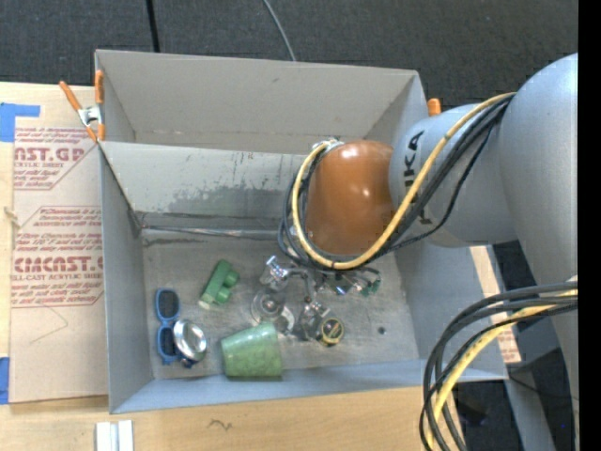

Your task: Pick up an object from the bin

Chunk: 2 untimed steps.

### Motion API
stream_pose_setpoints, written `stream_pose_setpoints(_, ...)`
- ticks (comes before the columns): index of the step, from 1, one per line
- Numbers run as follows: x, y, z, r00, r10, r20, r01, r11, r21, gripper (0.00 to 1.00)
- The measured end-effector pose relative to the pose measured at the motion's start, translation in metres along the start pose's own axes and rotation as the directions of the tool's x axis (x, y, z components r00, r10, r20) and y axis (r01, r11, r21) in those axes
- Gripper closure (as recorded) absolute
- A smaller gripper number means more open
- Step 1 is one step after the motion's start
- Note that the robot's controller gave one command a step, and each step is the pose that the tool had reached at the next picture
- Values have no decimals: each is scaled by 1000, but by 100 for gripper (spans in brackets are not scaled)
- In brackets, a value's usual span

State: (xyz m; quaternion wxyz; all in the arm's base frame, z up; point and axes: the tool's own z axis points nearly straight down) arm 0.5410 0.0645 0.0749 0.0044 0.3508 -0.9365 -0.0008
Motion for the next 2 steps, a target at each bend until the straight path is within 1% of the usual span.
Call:
stream_pose_setpoints(1,-4,-1,-3,1000,-1,14,1,1000,6,100)
stream_pose_setpoints(2,-6,0,-48,1000,-1,14,1,1000,7,100)
